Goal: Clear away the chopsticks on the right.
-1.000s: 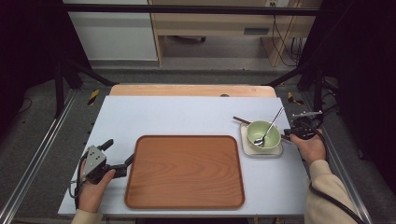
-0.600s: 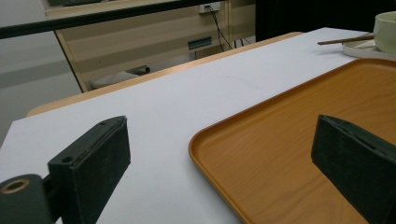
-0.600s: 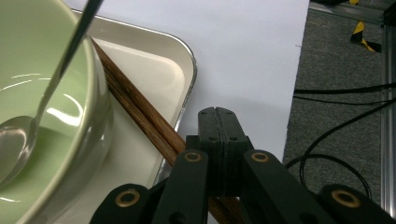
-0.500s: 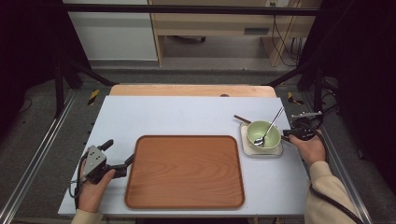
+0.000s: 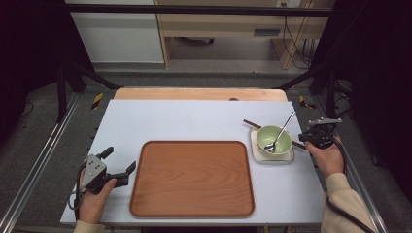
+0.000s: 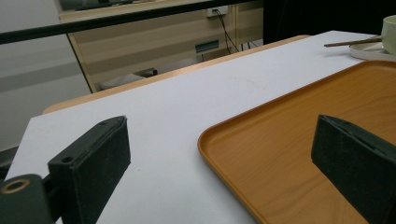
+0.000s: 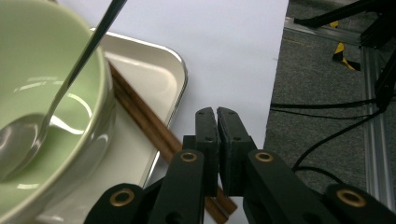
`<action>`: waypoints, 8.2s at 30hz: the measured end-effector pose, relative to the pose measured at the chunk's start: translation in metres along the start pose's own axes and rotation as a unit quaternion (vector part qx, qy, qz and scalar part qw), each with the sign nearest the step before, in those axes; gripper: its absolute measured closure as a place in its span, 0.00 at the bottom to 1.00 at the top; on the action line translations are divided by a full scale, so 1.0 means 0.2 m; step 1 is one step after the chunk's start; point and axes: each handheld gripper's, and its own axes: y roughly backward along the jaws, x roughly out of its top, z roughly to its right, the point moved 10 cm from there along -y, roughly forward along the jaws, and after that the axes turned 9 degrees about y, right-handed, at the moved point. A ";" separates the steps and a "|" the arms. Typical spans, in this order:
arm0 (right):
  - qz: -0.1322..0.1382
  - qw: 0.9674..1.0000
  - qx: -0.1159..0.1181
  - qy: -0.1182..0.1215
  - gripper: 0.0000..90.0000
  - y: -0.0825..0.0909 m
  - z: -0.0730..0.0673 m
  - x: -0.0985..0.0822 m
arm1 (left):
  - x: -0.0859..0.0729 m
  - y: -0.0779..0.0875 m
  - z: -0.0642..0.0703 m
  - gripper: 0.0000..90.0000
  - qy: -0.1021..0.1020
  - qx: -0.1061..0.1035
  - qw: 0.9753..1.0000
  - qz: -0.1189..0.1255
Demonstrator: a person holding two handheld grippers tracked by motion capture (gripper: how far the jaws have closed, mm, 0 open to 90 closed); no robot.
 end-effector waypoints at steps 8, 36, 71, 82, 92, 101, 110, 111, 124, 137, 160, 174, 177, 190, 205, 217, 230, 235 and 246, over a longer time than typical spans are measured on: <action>-0.002 0.999 0.000 0.036 0.89 0.09 -0.04 -0.03 | -0.01 0.03 -0.04 0.05 0.010 0.012 1.000 0.009; -0.029 0.998 0.007 0.064 0.83 0.01 -0.01 -0.05 | -0.03 0.02 -0.05 0.05 0.005 0.015 1.000 0.001; -0.024 0.997 0.038 0.057 0.94 -0.03 -0.06 -0.06 | -0.03 0.02 -0.05 0.05 0.003 0.014 1.000 0.000; -0.003 0.999 -0.005 0.041 0.94 0.11 0.03 -0.01 | -0.02 0.02 -0.04 0.05 0.001 0.015 1.000 0.000; 0.032 0.997 -0.054 0.035 0.94 0.32 0.07 0.12 | -0.02 0.03 -0.04 0.05 0.002 0.014 1.000 0.003; 0.080 0.996 -0.025 0.039 0.94 0.48 -0.12 0.29 | -0.02 0.04 -0.05 0.05 0.002 0.015 1.000 0.005; 0.092 0.994 0.023 0.063 0.94 0.52 -0.46 0.37 | -0.01 0.04 -0.06 0.05 0.004 0.017 1.000 0.006; 0.087 0.994 0.029 0.064 0.94 0.51 -0.51 0.37 | -0.01 0.04 -0.06 0.05 0.004 0.017 1.000 0.007; 0.041 0.990 0.111 0.081 0.94 0.41 -1.01 0.14 | -0.02 0.05 -0.06 0.05 0.005 0.013 1.000 0.008; -0.002 0.985 0.144 0.095 0.94 0.39 -1.29 -0.08 | -0.01 0.05 -0.05 0.05 0.005 0.010 1.000 0.011; -0.052 0.984 0.148 0.079 0.94 0.34 -1.37 -0.23 | 0.01 0.05 -0.03 0.05 0.004 0.007 1.000 0.015; -0.018 0.985 0.148 0.084 0.85 0.38 -1.34 -0.17 | 0.01 0.05 -0.03 0.05 0.003 0.007 1.000 0.014; -0.005 0.986 0.141 0.090 0.83 0.38 -1.31 -0.15 | 0.01 0.05 -0.03 0.05 0.003 0.007 1.000 0.013; 0.023 0.989 0.117 0.087 0.66 0.42 -1.17 -0.13 | 0.00 0.05 -0.04 0.04 0.004 0.007 1.000 0.013; 0.036 0.995 0.063 0.070 0.40 0.55 -0.82 -0.25 | 0.00 0.05 -0.03 0.04 0.002 0.002 1.000 0.015; 0.016 0.998 0.027 0.055 0.31 0.50 -0.48 -0.29 | -0.01 0.04 -0.01 0.03 -0.003 -0.002 1.000 0.010; -0.013 0.996 0.011 0.092 0.52 0.39 -0.28 -0.24 | -0.02 0.04 -0.02 0.03 -0.003 0.000 1.000 0.008; -0.021 0.995 0.014 0.097 0.60 0.31 -0.22 -0.22 | -0.02 0.03 -0.01 0.03 -0.004 0.000 1.000 0.007; -0.057 0.992 0.012 0.108 0.71 0.16 -0.16 -0.24 | -0.02 0.03 -0.02 0.04 -0.004 0.002 1.000 0.007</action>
